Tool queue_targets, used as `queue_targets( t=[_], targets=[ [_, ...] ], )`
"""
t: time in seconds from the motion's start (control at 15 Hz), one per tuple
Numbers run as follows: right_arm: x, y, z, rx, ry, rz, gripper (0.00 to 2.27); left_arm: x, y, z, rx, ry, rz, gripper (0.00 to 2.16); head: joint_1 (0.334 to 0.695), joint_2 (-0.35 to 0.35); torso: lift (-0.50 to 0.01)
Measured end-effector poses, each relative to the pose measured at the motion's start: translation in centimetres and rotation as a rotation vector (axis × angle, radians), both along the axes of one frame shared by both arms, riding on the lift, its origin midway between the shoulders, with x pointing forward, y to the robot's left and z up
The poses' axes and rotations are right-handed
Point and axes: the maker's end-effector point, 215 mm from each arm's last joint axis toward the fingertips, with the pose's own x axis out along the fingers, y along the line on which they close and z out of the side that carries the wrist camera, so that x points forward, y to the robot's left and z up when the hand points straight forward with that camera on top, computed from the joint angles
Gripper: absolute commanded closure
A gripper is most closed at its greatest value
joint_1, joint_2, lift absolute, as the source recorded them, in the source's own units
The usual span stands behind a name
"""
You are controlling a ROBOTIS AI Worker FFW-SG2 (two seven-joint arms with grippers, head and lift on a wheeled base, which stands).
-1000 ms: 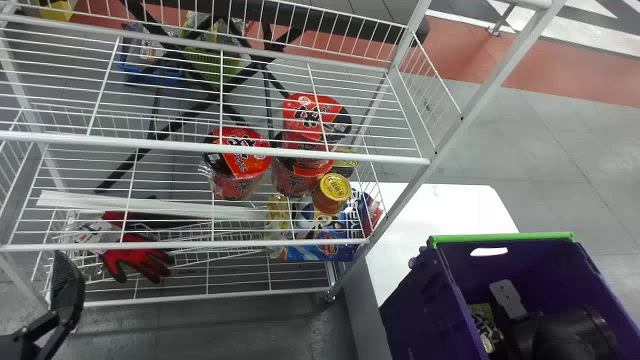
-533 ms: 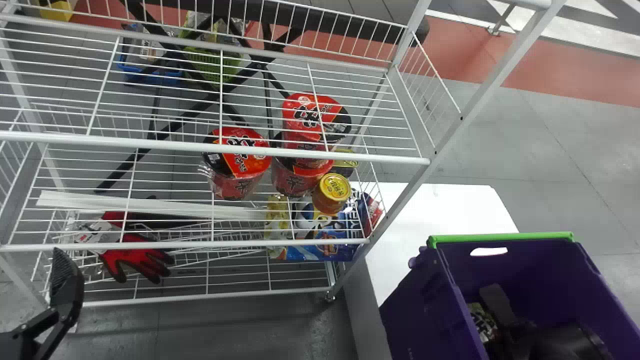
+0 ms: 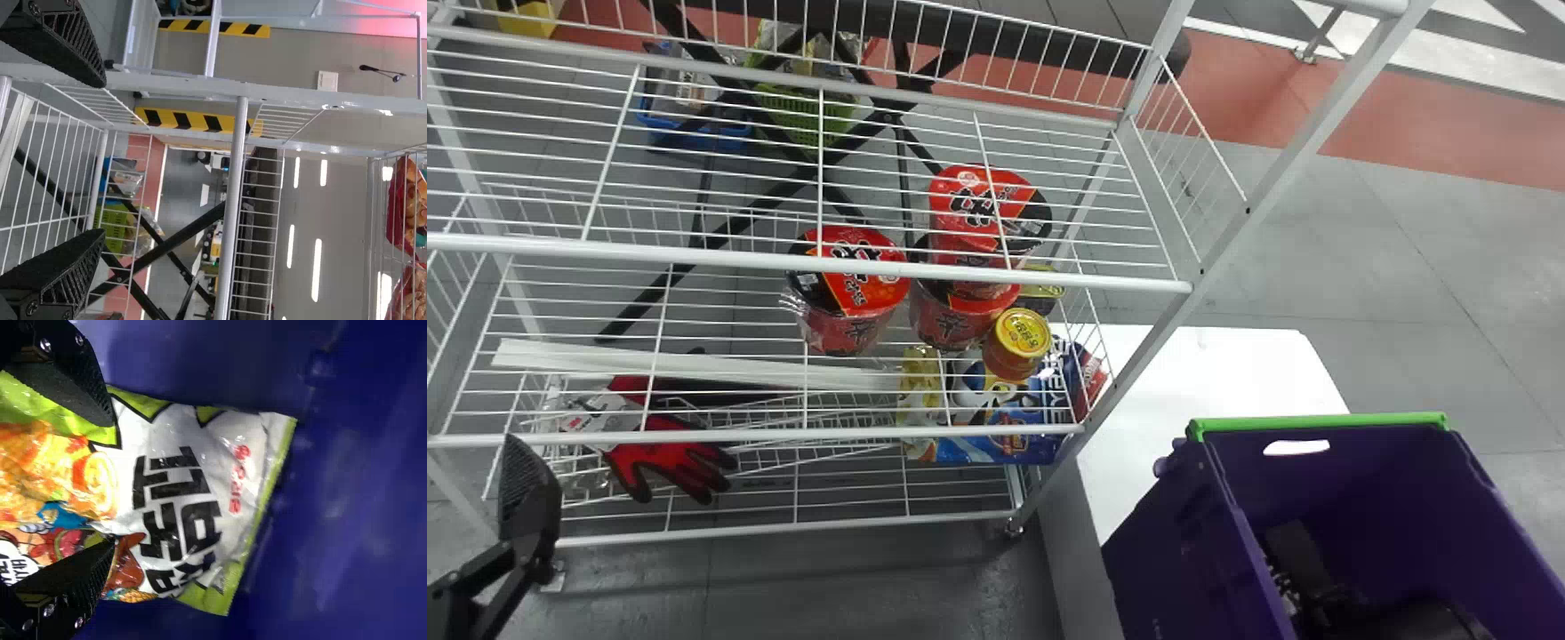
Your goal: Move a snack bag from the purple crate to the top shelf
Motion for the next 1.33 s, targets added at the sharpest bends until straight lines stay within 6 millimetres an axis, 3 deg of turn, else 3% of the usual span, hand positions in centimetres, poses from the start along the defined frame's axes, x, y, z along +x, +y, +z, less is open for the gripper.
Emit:
queue_targets(
  t=[0.4,0.67,1.07,1.13,1.2,1.27,1.33],
  targets=[
    [0.8,-2.4,1.8,0.019,-0.130,-0.127,0.13,0.1,0.2,0.7,-0.008,-0.021,0.000,0.00,0.695,-0.350,-0.452],
    [0.6,-1.3,1.0,0.026,-0.138,-0.114,0.13,0.2,0.6,0.9,-0.010,-0.026,0.006,0.00,0.695,-0.350,-0.452],
    [-1.8,-0.6,-0.2,-0.006,-0.138,-0.073,0.22,1.1,1.6,0.9,-0.018,-0.030,0.019,0.00,0.695,-0.350,-0.452],
    [-1.9,-0.7,-0.2,-0.008,-0.137,-0.072,0.34,1.2,1.6,0.9,-0.018,-0.029,0.019,0.00,0.695,-0.350,-0.452],
    [-2.1,-0.7,-0.2,-0.009,-0.134,-0.073,0.73,1.4,1.7,0.8,-0.019,-0.028,0.019,0.00,0.695,-0.350,-0.452],
    [-2.2,-0.8,-0.2,-0.010,-0.129,-0.079,1.57,1.5,1.7,0.8,-0.018,-0.027,0.018,0.00,0.695,-0.350,-0.452],
    [-2.5,-1.0,-0.2,-0.012,-0.118,-0.090,1.84,1.5,1.7,0.7,-0.018,-0.026,0.019,0.00,0.695,-0.350,-0.452]
  ],
)
